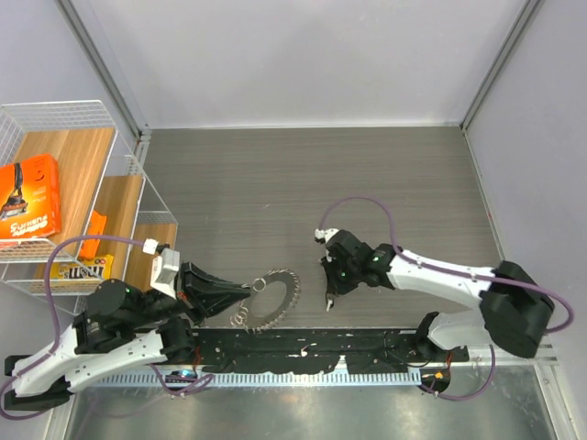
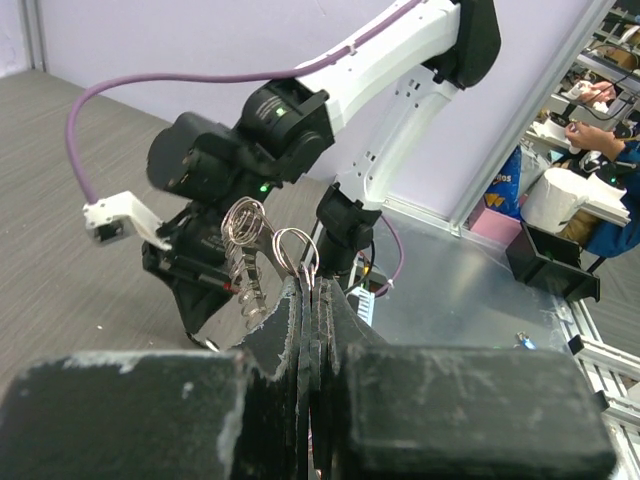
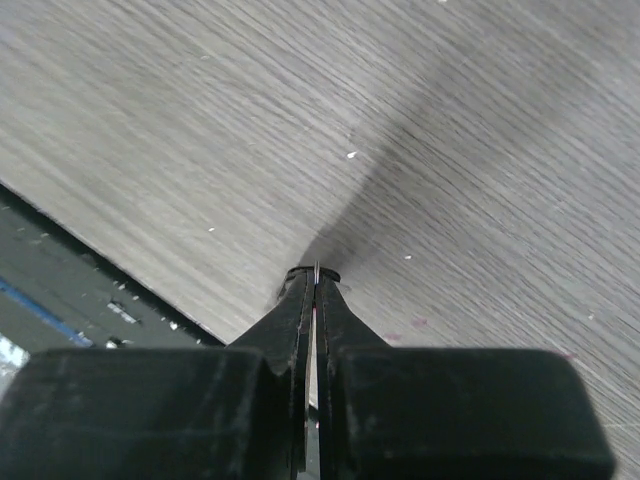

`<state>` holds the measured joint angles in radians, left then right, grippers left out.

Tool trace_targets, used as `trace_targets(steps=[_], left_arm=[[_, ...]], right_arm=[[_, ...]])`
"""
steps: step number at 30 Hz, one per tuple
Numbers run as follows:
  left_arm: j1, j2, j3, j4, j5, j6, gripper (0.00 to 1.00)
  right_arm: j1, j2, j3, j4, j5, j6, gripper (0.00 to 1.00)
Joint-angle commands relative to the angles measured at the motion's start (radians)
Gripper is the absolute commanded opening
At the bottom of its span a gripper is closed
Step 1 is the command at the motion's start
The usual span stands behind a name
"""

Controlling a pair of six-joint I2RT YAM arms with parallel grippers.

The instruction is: Put the keys on the keyring

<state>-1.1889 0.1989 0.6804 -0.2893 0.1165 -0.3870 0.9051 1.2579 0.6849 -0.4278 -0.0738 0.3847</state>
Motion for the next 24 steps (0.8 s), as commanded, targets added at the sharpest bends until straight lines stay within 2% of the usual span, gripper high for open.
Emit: trace_targets(steps=[1,5,9,11,24], left_arm=[[0.002,0.017,0.036,0.084,0.009,-0.018,0.00],[0.002,0.005,0.031,0.073,-0.001,-0.016,0.00],[0.002,-0.001,0.030,0.058,-0.014,-0.010,0.00],[0.002,-0.001,0.031,0.055,-0.018,-0.004,0.00],[0.002,0.011,0.028,0.068,-0.015,0.004,0.00]], right_arm=[[0.005,0.139,0.082,0.061,0.002,0.028,0.06],[0.006,0.199,0.114,0.104,0.022,0.028,0.07],[0.005,0.195,0.130,0.115,0.043,0.023,0.25],[0.005,0.175,0.127,0.112,0.048,0.023,0.30],[0.006,0.074,0.087,0.031,0.063,0.023,0.31]])
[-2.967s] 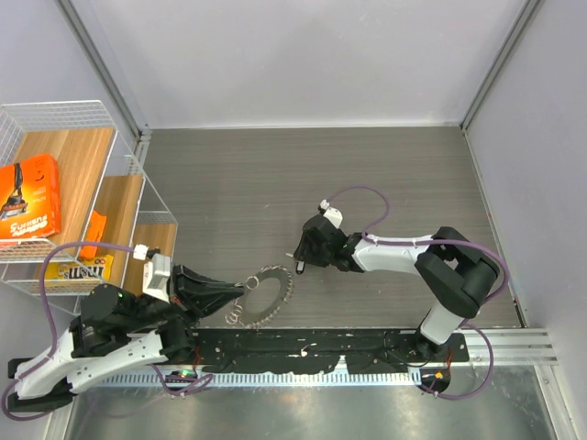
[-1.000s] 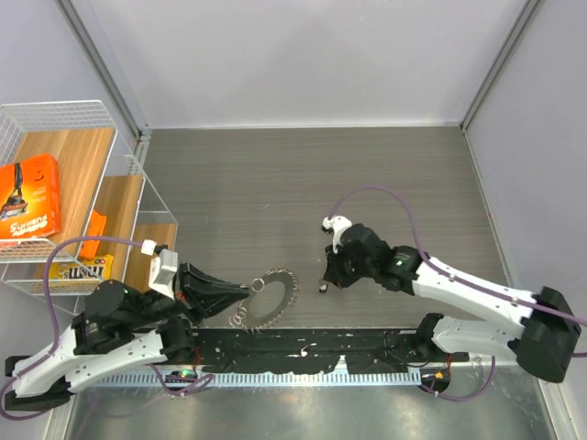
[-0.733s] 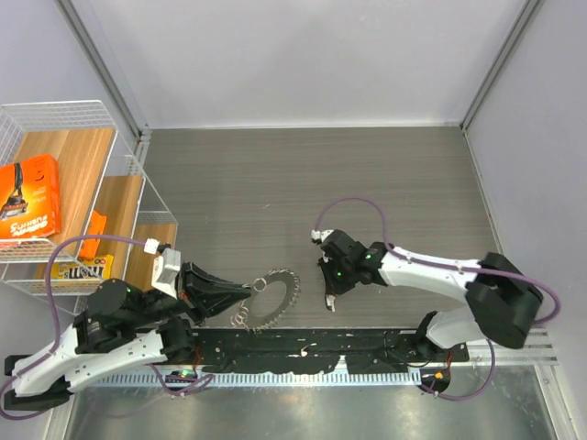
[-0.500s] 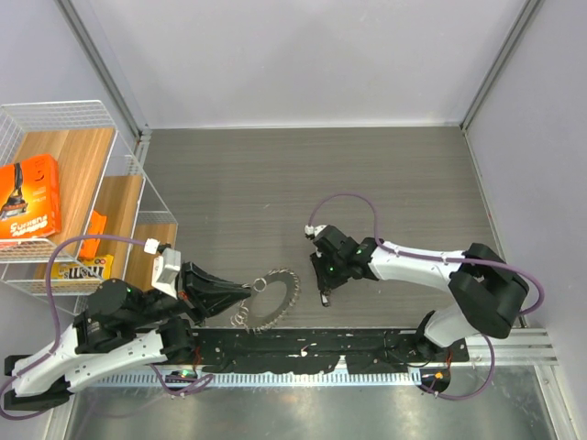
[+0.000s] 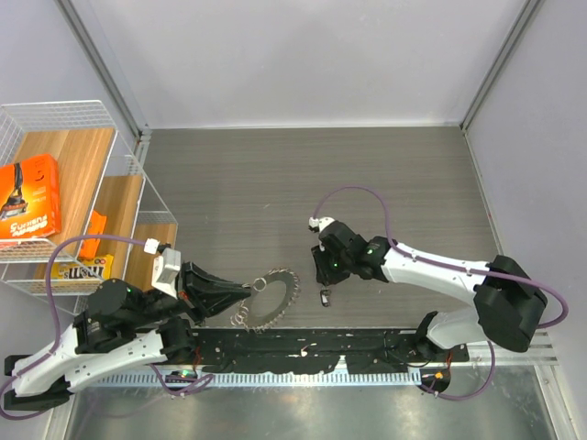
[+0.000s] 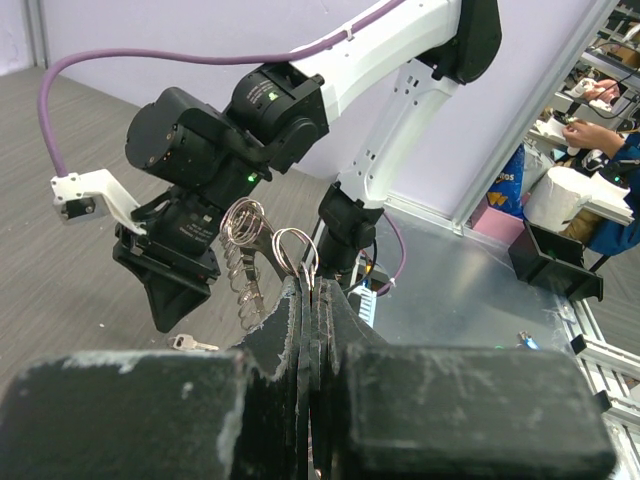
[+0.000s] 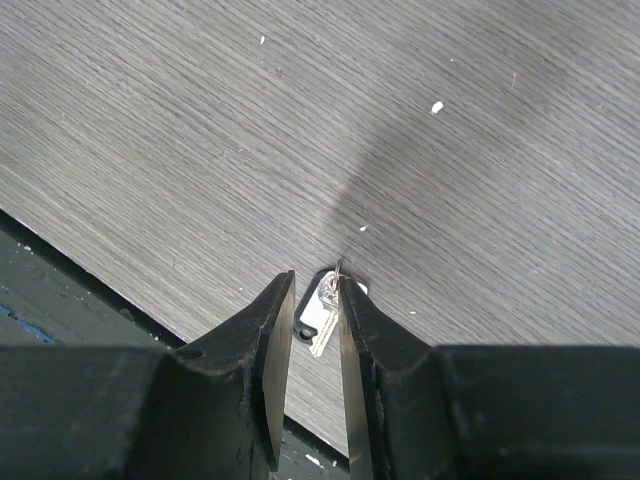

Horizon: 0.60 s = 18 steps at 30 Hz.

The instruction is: Put the keys on the keyring

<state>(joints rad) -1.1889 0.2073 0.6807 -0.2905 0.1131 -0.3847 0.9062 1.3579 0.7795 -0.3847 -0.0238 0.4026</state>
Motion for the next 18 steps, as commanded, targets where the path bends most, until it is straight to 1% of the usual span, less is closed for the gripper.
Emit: trace_targets(steps=[1,18], left_arm=[[0.000,0.004,0.028,0.071,-0.010,0.001,0.00],[0.000,0.006,0.025,0.071,-0.012,0.003,0.00]], right_arm=[[0.007,-0.026,-0.009,-0.013,0.013,0.010,0.31],[0.017,0.056,-0.022,0.032,0.007,0.021,0.31]])
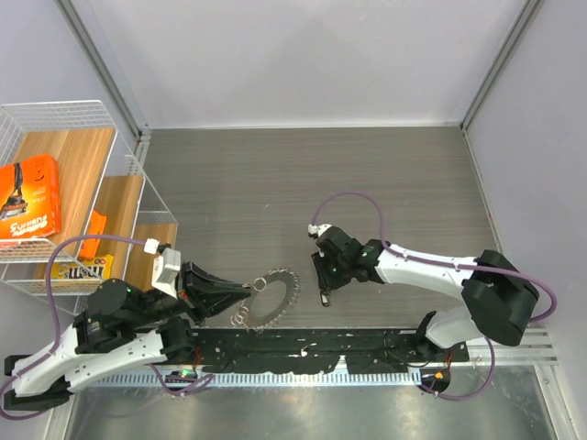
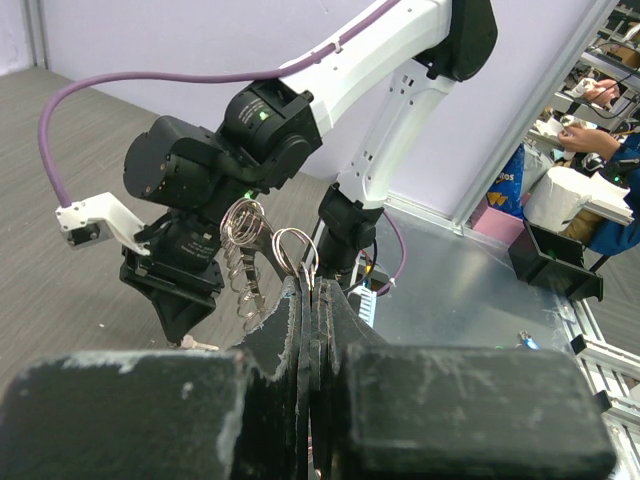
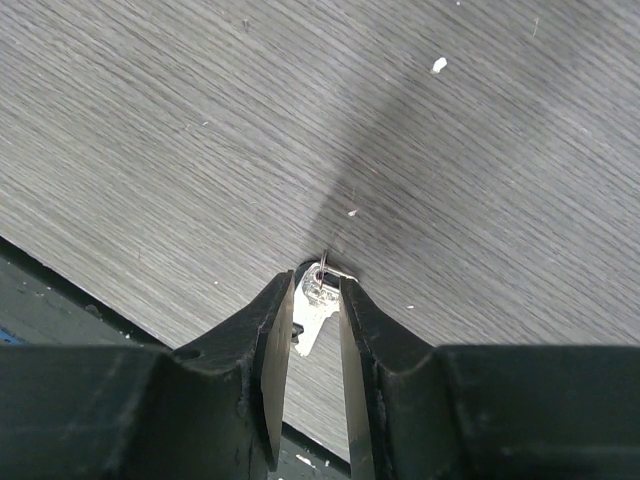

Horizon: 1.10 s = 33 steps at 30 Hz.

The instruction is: Put the keys on the keyring

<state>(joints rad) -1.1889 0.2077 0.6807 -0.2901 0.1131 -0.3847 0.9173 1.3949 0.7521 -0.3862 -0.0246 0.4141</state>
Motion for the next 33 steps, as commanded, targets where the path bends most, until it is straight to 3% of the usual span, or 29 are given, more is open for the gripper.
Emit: trace_targets(steps=[1,15,18,20,22,29,32,33], left_arm=[[0.002,0.006,0.023,0.071,-0.012,0.003,0.00],[0.000,0.012,0.023,0.072,-0.013,0.010,0.00],[0.000,0.013,0.022,0.074,-0.016,0.012,0.00],[0.002,0.015,0.022,0.072,-0.018,0.010,0.00],[0.000,0.015,0.023,0.072,-0.016,0.012,0.00],[0.002,0.013,0.029,0.068,-0.020,0.009,0.00],[0.000,0.018,0.036,0.068,-0.015,0.007,0.00],[0.002,0.019,0.036,0.072,-0.013,0.007,0.00]], right_arm=[[0.006,0.023,0.007,0.035,0.008,0.009,0.31],[0.009,0.070,0.023,0.038,-0.009,0.003,0.29],[0.011,0.062,0.023,0.043,-0.011,0.002,0.19],[0.011,0.064,0.027,0.035,-0.005,0.002,0.07],[0.011,0.058,0.026,0.032,0.006,0.000,0.05],[0.029,-0.146,0.026,-0.040,0.063,-0.078,0.06],[0.031,-0.303,0.007,-0.063,0.038,-0.133,0.06],[0.032,-0.344,-0.006,-0.056,-0.033,-0.155,0.06]])
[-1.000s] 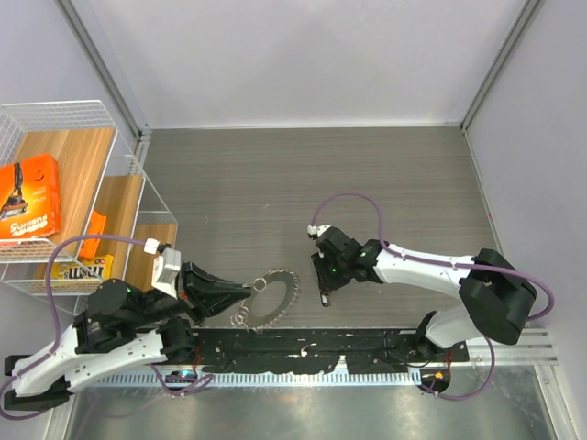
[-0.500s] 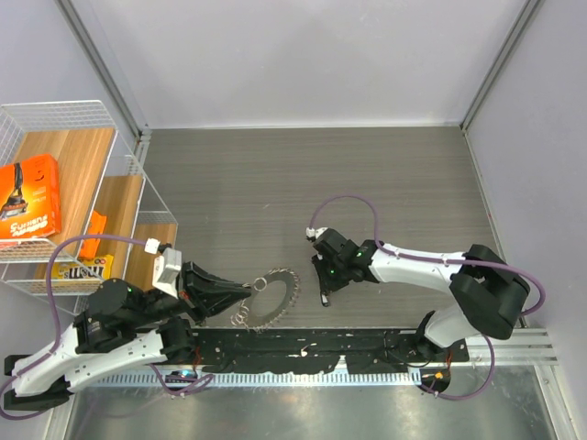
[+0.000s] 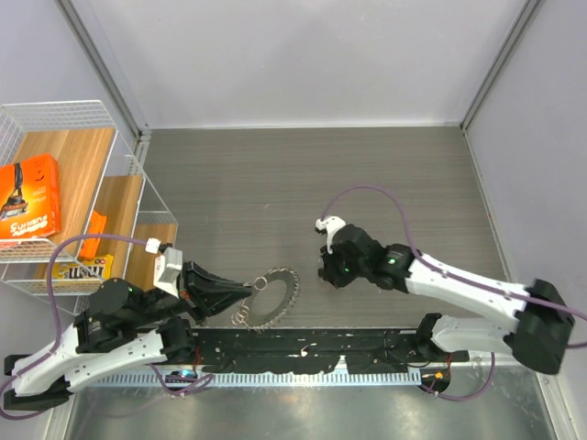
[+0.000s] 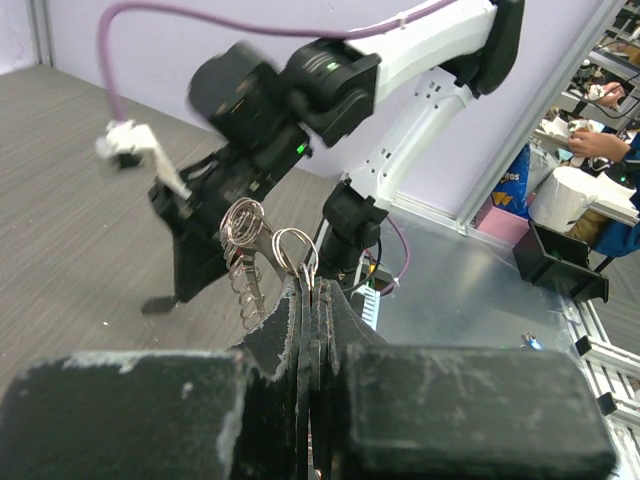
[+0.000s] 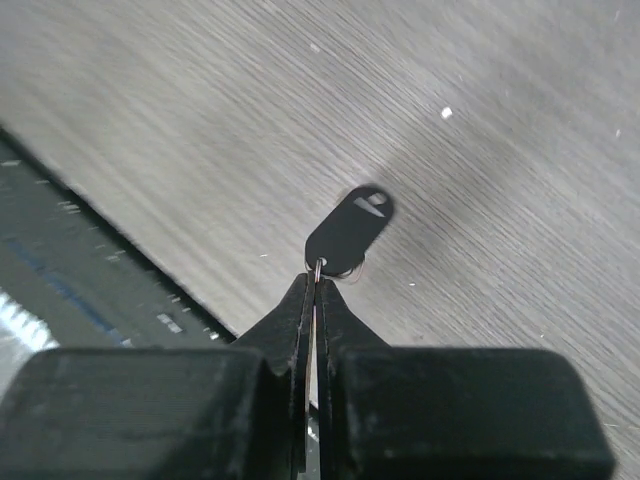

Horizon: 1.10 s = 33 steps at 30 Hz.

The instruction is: Put the keys on the keyring

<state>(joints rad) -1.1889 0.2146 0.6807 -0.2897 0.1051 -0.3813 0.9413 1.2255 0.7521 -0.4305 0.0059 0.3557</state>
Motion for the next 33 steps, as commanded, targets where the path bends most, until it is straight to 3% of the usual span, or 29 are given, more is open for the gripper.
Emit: trace_targets(steps=[1,7,19,33], left_arm=[[0.000,0.015,0.036,0.073,-0.005,0.004,0.00],[0.000,0.043,0.054,0.084,0.019,0.013,0.00],[0.000,0.098,0.088,0.093,0.024,0.068,0.00],[0.002,0.131,0.092,0.127,0.051,0.087,0.00]], right_arm=[[0.008,-0.237,-0.013,-0.007,-0.093,-0.103,0.06],[0.017,-0.431,0.018,-0.036,-0.311,-0.182,0.06],[0.036,-0.485,0.229,-0.171,-0.641,-0.230,0.06],[0.128,-0.353,0.338,0.068,-0.696,0.006,0.06]])
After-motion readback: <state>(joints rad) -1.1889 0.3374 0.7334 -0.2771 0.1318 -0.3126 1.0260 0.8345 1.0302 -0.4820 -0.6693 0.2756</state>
